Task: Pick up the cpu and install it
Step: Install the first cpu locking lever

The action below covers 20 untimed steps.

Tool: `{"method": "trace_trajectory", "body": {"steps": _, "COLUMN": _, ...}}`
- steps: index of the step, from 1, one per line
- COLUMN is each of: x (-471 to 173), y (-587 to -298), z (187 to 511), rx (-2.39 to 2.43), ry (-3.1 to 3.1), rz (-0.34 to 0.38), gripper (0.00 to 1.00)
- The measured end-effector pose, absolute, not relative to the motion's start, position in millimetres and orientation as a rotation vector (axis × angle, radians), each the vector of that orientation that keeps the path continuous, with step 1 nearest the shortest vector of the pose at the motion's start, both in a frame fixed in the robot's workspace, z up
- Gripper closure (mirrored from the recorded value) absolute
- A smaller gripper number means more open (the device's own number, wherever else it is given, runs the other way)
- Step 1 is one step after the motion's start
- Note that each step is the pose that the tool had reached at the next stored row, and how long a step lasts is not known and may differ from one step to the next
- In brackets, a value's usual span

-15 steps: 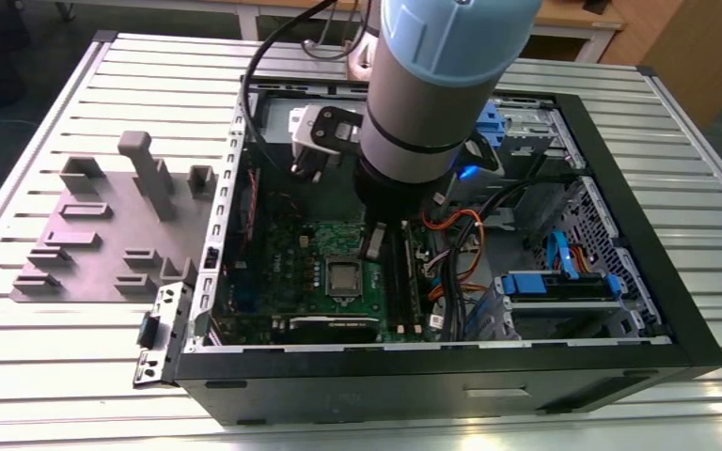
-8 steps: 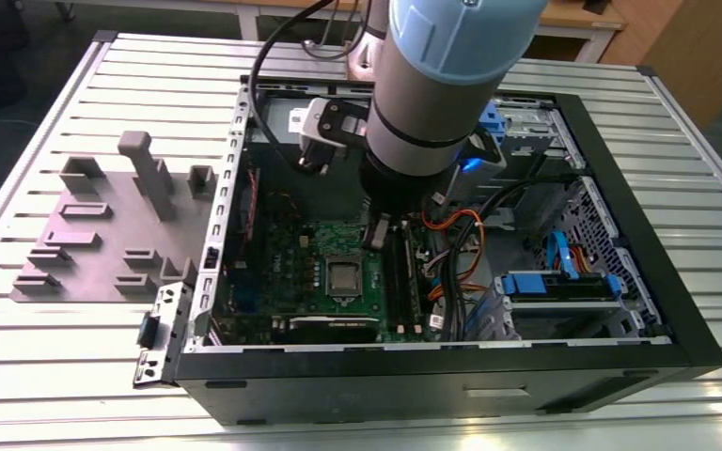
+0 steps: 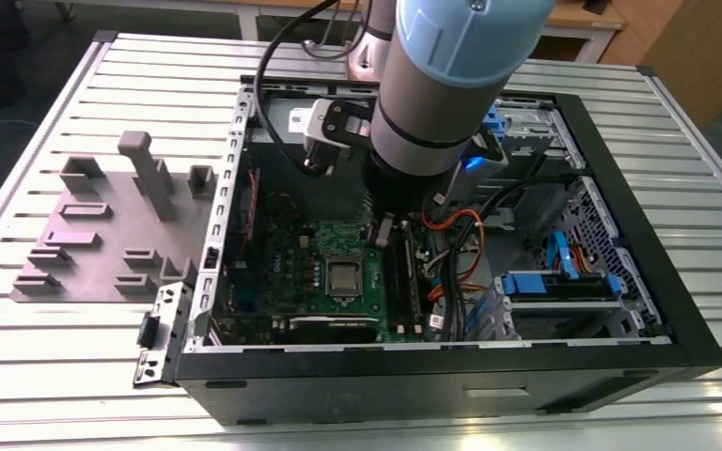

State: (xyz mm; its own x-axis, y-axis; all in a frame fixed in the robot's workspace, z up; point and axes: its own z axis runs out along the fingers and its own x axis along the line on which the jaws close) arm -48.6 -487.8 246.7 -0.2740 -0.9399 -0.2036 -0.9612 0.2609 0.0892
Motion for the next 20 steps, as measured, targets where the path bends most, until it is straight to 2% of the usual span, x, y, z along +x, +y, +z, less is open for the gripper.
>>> {"method": "trace_trajectory", "body": {"steps": 15, "x": -45, "y": -473, "z": 246, "rx": -1.821, "ry": 2.403, "rz": 0.301, "gripper": 0.89}}
{"method": "trace_trajectory", "body": {"steps": 20, "x": -45, "y": -472, "z": 245, "rx": -1.811, "ry": 2.39, "rz": 0.326, "gripper": 0.89}}
